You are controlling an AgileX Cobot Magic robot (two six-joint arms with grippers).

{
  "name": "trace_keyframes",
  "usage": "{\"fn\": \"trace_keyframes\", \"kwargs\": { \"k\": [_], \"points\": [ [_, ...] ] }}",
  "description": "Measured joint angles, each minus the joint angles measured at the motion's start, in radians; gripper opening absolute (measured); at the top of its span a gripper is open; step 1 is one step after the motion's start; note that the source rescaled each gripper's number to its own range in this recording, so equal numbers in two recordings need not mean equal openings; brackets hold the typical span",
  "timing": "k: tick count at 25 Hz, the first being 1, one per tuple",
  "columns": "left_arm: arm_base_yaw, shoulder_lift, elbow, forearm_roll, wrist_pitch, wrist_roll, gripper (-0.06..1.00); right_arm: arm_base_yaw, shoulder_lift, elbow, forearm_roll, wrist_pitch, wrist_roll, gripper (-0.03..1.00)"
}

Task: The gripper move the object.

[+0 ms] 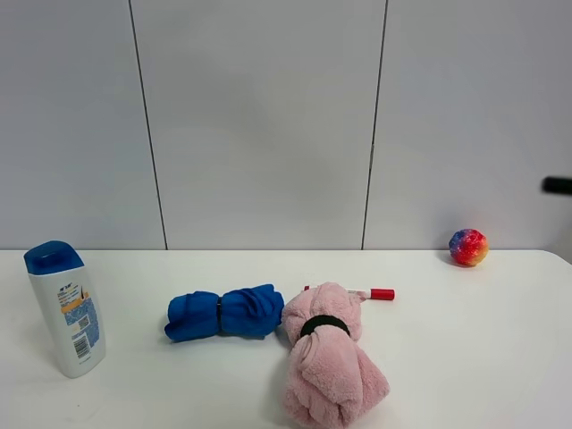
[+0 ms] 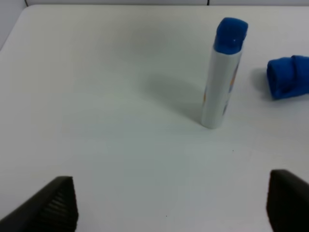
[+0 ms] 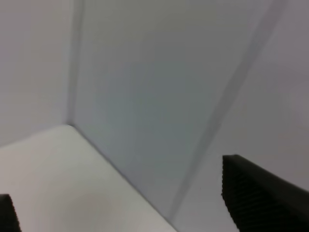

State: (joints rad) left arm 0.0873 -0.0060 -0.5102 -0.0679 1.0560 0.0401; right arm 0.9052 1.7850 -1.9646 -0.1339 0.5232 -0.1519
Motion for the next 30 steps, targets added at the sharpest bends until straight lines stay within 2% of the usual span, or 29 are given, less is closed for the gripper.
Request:
{"fn": "trace_keyframes", "kwargs": {
  "k": [2, 4, 7, 10, 13, 18, 22, 26, 30],
  "points": [
    [0.0, 0.0, 0.0, 0.0, 0.0, 0.0, 1.0, -0.026, -0.049, 0.0, -0.162, 0.099, 0.144, 0.75],
    [0.0, 0.0, 0.0, 0.0, 0.0, 0.0, 1.0, -0.043, -0.096, 0.0, -0.24, 0.209, 0.192, 0.75],
    [0.0, 0.0, 0.0, 0.0, 0.0, 0.0, 1.0, -0.048, -0.153, 0.0, -0.272, 0.364, 0.196, 0.75],
    [0.0, 0.0, 0.0, 0.0, 0.0, 0.0, 1.0, -0.048, -0.21, 0.035, -0.272, 0.461, 0.194, 0.74],
    [0.0, 0.0, 0.0, 0.0, 0.0, 0.0, 1.0, -0.048, -0.28, 0.127, -0.271, 0.471, 0.194, 0.74],
    [0.0, 0.0, 0.0, 0.0, 0.0, 0.0, 1.0, -0.048, -0.443, 0.324, -0.269, 0.366, 0.222, 0.74],
    [0.0, 0.0, 0.0, 0.0, 0.0, 0.0, 1.0, -0.063, -0.604, 0.5, -0.277, 0.342, 0.281, 0.73],
    [0.0, 0.0, 0.0, 0.0, 0.0, 0.0, 1.0, -0.168, -0.763, 0.665, -0.28, 0.372, 0.354, 0.73],
    [0.0, 0.0, 0.0, 0.0, 0.0, 0.0, 1.0, -0.356, -0.919, 0.819, -0.236, 0.411, 0.364, 0.73]
  ]
}}
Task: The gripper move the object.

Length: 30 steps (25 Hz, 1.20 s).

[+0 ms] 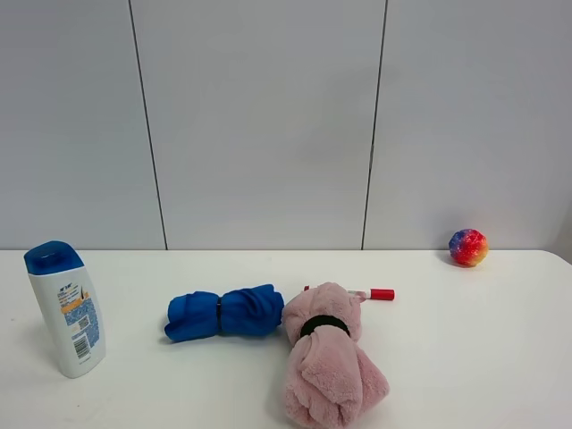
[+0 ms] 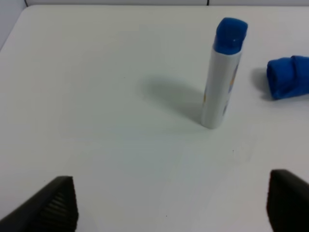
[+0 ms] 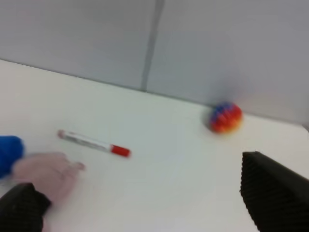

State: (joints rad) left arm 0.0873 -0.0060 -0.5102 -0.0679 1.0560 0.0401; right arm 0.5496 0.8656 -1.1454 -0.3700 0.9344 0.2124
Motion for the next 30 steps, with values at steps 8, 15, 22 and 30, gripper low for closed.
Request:
{"fn": "trace_keyframes", "kwargs": {
  "k": [8, 15, 22, 30],
  "points": [
    [0.0, 0.0, 0.0, 0.0, 0.0, 0.0, 1.0, -0.427, -0.334, 0.278, 0.166, 0.016, -0.114, 0.73],
    [0.0, 0.0, 0.0, 0.0, 0.0, 0.0, 1.0, -0.571, -0.582, 0.42, 0.3, 0.032, -0.153, 0.73],
    [0.0, 0.0, 0.0, 0.0, 0.0, 0.0, 1.0, -0.574, -0.784, 0.519, 0.3, 0.138, -0.151, 0.73],
    [0.0, 0.0, 0.0, 0.0, 0.0, 0.0, 1.0, -0.574, -0.868, 0.634, 0.319, 0.157, -0.15, 0.73]
  ]
}}
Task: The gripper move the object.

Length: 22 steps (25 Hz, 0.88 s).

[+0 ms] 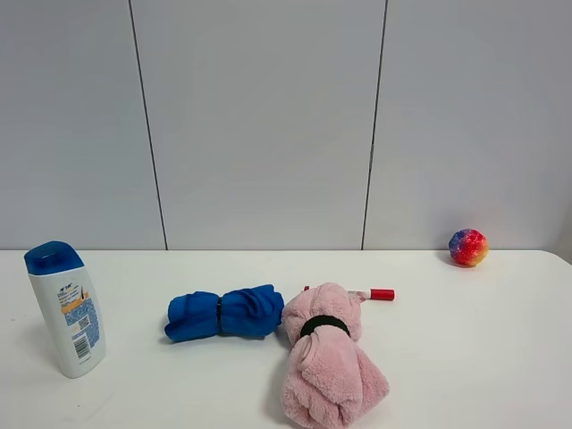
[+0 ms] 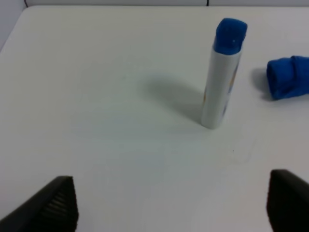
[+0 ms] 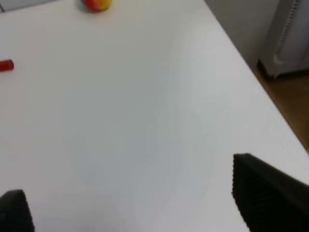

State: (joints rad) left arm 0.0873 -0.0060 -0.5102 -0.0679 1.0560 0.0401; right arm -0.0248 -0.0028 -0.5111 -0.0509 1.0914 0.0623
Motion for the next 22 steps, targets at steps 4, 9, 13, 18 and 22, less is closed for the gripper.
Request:
{"fn": "trace_keyframes", "kwargs": {
  "k": [4, 9, 13, 18, 22],
  "points": [
    [0.0, 0.0, 0.0, 0.0, 0.0, 0.0, 1.0, 0.0, 0.0, 0.019, 0.029, -0.022, -0.001, 0.73],
    [0.0, 0.0, 0.0, 0.0, 0.0, 0.0, 1.0, 0.0, 0.0, 0.019, 0.029, -0.021, -0.002, 0.73],
    [0.0, 0.0, 0.0, 0.0, 0.0, 0.0, 1.0, 0.0, 0.0, 0.019, 0.029, -0.021, -0.002, 0.73],
    [0.0, 0.0, 0.0, 0.0, 0.0, 0.0, 1.0, 0.0, 0.0, 0.019, 0.029, -0.021, -0.002, 0.73],
    [0.0, 0.0, 0.0, 0.0, 0.0, 0.0, 1.0, 0.0, 0.0, 0.019, 0.029, -0.021, -0.002, 0.73]
  ]
}}
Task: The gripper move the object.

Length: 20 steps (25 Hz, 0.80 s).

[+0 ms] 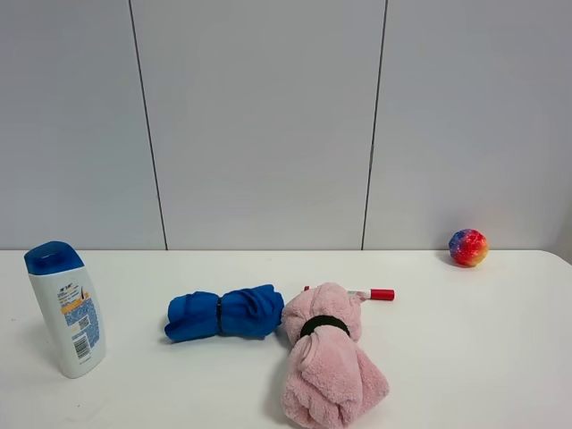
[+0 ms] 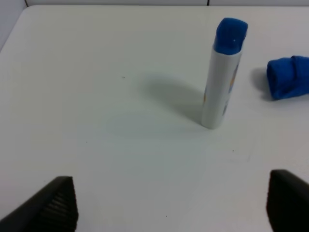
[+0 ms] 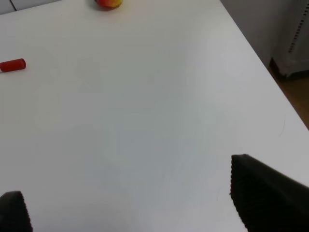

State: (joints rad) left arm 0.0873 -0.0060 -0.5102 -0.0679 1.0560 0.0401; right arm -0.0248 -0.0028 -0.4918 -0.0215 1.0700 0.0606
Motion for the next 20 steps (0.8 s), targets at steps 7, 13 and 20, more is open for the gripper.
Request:
{"fn": "trace_keyframes", "kwargs": {
  "k": [7, 13, 20],
  "points": [
    [0.0, 0.0, 0.0, 0.0, 0.0, 0.0, 1.0, 0.0, 0.0, 0.0, 0.0, 0.0, 0.0, 0.73],
    [0.0, 0.0, 0.0, 0.0, 0.0, 0.0, 1.0, 0.0, 0.0, 0.0, 0.0, 0.0, 0.0, 0.73],
    [0.0, 0.0, 0.0, 0.0, 0.0, 0.0, 1.0, 0.0, 0.0, 0.0, 0.0, 0.0, 0.0, 0.73]
  ]
}}
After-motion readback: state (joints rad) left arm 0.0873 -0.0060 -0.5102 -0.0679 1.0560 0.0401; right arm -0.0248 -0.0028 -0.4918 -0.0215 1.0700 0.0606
